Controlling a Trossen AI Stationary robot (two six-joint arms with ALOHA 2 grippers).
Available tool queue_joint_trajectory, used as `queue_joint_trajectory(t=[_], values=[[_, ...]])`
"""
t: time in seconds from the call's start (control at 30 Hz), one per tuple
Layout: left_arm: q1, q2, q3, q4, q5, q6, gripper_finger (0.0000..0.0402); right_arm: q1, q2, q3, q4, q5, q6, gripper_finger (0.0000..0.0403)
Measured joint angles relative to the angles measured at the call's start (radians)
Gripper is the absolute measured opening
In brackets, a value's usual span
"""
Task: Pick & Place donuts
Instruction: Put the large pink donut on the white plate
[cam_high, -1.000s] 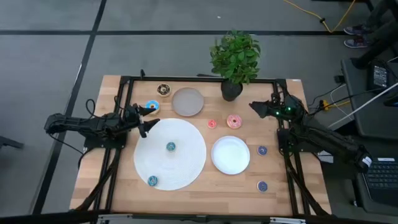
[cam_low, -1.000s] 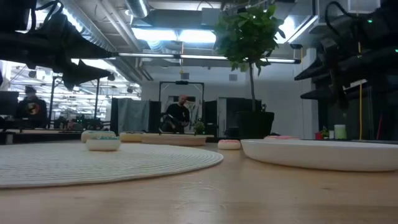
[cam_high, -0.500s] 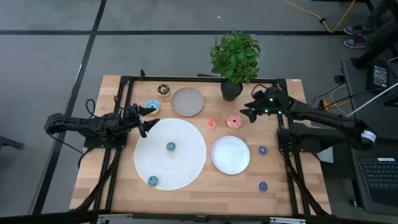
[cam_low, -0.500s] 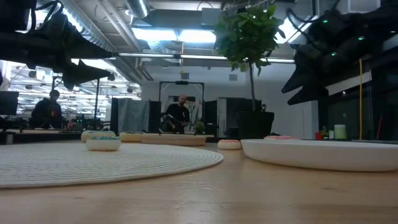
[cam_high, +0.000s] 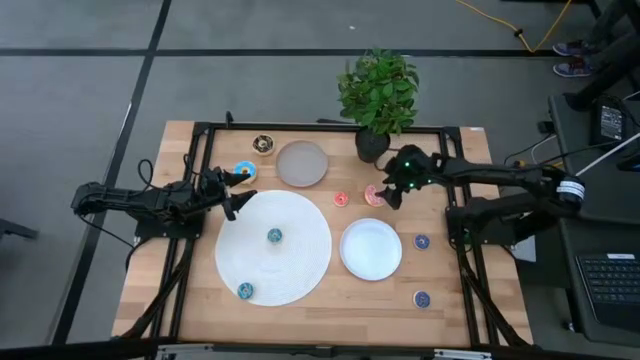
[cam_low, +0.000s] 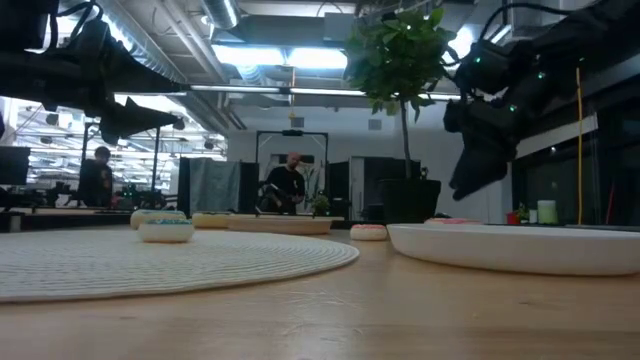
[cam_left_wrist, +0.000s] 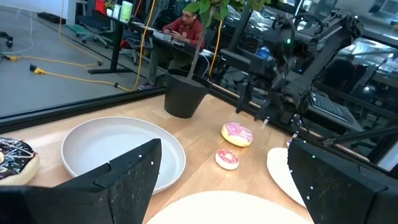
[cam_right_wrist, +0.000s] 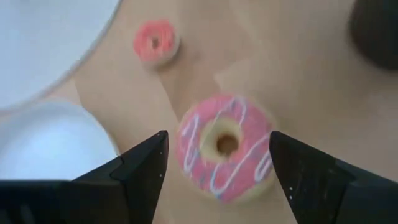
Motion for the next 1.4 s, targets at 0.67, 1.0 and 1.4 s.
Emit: queue_joint_trajectory(t=[0.67,1.0,1.4], values=[[0.000,0.001,0.000,0.000,-0.027,0.000,0.0336,0.021,0.074,0.000,-0.002,0.205,0.046,0.0278],[0.000,0.001,0.000,0.001,-0.051,0.000,0.0336,0.021,0.181,0.000,0.041,0.166,0.058,0.0278],[0.000,0.001,0.000,0.001,-0.051,0.000,0.0336,0.021,0.219,0.000,0.100,0.165,0.117,0.0278]])
